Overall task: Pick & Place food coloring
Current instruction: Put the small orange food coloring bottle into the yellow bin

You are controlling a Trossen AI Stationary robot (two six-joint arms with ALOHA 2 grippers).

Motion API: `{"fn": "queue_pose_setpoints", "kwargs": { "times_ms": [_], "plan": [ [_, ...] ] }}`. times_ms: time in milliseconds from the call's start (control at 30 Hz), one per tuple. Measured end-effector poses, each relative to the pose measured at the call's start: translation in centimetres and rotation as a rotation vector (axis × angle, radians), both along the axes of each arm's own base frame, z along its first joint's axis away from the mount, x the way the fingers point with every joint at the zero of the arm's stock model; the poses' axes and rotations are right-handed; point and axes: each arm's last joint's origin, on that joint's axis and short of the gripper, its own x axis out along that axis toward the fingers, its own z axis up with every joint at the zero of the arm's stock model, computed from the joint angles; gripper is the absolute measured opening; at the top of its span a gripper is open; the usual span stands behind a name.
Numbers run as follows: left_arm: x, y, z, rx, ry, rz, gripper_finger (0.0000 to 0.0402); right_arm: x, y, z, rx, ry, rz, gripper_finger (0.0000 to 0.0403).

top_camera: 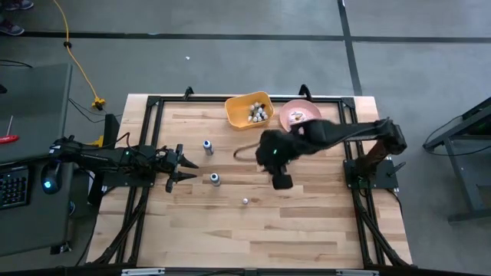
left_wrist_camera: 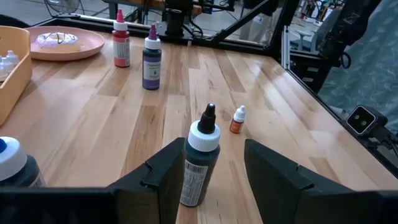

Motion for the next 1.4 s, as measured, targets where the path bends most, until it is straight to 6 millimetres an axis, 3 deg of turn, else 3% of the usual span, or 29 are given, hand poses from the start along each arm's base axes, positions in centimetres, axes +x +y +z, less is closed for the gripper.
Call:
{"fn": "queue_pose_setpoints", "kwargs": {
  "times_ms": [267, 633, 1033, 1400],
  "plan": [
    [0.0, 0.0, 0.0, 0.0, 0.001, 0.0, 0.0163, 2.1, 4.1, -4.7, -0.029, 0.189, 0.061, 0.0138],
    [0.0, 0.0, 0.0, 0.0, 0.0, 0.0, 0.0163, 6.1, 6.7, -11.6, 0.021, 0.289, 0.026, 0.0167],
    [0.0, 0.0, 0.0, 0.0, 0.0, 0.0, 0.0163, 8.9, 7.0, -17.2, 0.04, 0.329, -0.045, 0.0168],
    [0.0, 0.0, 0.0, 0.0, 0.0, 0.0, 0.0163, 10.1, 6.7, -19.0, 0.058, 0.309, -0.08, 0.0168]
  ]
}}
